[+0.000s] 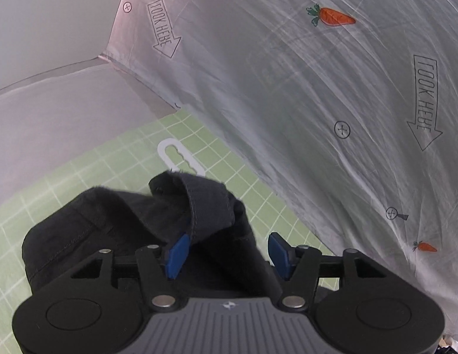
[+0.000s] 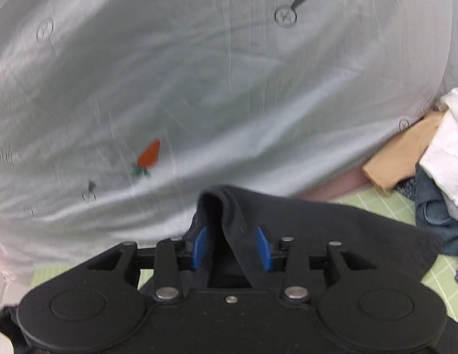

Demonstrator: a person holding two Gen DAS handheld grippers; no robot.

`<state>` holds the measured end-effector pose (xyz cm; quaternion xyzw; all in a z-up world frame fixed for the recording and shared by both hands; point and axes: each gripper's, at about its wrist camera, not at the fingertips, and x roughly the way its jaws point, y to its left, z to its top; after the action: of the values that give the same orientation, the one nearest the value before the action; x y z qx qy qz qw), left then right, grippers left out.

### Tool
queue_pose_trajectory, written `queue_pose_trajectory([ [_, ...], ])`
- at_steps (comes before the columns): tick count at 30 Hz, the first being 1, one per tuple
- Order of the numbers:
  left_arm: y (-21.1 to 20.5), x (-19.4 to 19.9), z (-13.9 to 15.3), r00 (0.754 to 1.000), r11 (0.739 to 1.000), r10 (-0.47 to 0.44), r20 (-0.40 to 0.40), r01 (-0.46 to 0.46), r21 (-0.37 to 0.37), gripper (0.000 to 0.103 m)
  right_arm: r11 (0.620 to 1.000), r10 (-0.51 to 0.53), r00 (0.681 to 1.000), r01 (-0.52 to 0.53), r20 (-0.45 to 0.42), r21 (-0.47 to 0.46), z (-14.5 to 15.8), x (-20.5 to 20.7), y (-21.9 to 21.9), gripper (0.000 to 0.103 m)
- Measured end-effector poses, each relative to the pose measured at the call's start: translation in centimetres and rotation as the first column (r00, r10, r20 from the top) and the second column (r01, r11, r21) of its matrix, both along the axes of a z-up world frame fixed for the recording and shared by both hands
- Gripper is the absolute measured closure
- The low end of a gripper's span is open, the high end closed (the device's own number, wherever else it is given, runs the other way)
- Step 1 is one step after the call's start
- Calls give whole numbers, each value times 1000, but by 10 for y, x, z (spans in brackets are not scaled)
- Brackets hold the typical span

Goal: Fold clothes
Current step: 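Release the pants with both grippers and withdraw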

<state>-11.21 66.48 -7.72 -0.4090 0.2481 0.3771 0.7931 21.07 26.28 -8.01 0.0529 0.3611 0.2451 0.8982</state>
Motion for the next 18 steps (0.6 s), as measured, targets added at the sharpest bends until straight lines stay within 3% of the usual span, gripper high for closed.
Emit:
queue_pose_trajectory([
  [4, -26, -30, -18, 996, 999, 34, -77, -36, -28, 42, 994, -5, 996, -5, -89, -113, -51, -45, -26, 63],
  [9, -40, -67, -50, 979, 986, 104, -177, -124, -107, 42, 970, -67, 983, 25, -171, -242, -94, -93, -68, 62],
  [14, -42, -84, -73, 969, 972, 120, -217, -159, -172, 42, 958, -133, 969, 73, -208, -276, -106, -124, -99, 56],
  [18, -39, -76, -83, 963, 971, 110, -245, -156, -180, 30, 954, -202, 953, 140, -224, -266, -106, -139, -113, 51],
])
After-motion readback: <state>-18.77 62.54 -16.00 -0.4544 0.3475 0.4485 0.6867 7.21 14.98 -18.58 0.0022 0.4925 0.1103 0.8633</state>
